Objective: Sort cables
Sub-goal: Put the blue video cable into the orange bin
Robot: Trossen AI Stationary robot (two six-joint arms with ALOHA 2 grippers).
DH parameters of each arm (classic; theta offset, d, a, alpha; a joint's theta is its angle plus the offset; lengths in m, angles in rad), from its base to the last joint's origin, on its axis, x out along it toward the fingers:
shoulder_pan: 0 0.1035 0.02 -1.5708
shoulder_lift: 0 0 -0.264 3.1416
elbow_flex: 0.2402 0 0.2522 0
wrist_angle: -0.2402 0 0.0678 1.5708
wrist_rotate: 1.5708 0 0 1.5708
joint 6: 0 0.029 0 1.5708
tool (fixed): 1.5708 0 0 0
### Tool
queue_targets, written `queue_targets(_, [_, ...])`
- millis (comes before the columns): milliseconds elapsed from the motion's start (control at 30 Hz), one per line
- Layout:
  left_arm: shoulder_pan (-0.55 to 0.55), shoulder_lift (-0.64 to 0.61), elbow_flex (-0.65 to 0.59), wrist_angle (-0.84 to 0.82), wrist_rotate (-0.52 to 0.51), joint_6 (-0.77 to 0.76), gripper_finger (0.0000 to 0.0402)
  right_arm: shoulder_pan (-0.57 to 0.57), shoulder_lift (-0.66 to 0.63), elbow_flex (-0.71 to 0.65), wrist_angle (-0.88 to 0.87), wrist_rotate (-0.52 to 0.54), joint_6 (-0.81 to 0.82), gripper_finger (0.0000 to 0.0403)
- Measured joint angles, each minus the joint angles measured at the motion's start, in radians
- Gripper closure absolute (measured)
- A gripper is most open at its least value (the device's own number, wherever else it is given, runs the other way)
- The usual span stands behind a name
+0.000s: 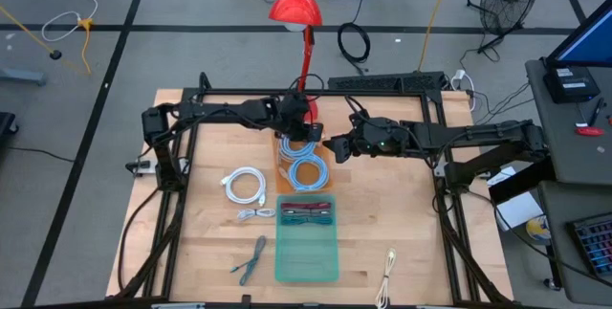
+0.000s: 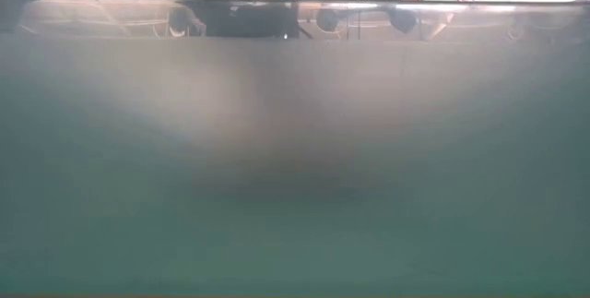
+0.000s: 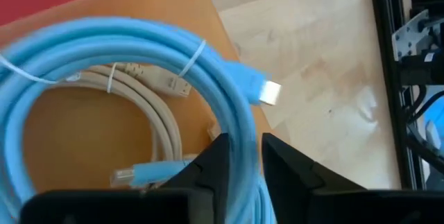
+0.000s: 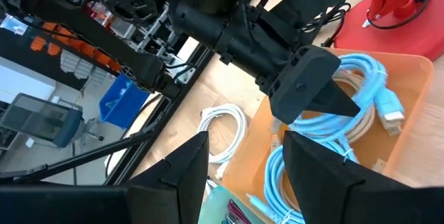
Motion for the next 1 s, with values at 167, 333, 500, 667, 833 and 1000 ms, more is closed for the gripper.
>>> queue_targets(167, [0.007, 0.000, 0.000, -0.021, 0.000, -0.007, 0.0265, 0.004, 0.000, 0.000, 0.000, -0.001, 0.000, 0.0229])
queue_targets(333, [0.018, 0.000, 0.000, -0.022, 0.023, 0.005, 0.0219, 0.005, 0.000, 0.000, 0.000, -0.002, 0.000, 0.0229])
queue_targets(500, [0.003, -0.012, 0.013, -0.004, 0.135, 0.035, 0.0209, 0.005, 0.000, 0.000, 0.000, -0.002, 0.000, 0.0229])
queue_targets(667, [-0.061, -0.044, 0.015, -0.037, 0.192, 0.208, 0.0270, 0.005, 0.000, 0.000, -0.007, -0.006, 0.000, 0.0229])
queue_targets(833, [-0.106, -0.036, 0.008, -0.081, 0.189, 0.308, 0.0388, 0.005, 0.000, -0.001, -0.011, -0.006, -0.004, 0.0229])
queue_targets(1000, [-0.076, -0.033, -0.040, 0.080, 0.176, 0.237, 0.0399, 0.005, 0.000, -0.001, -0.011, -0.006, -0.007, 0.0229])
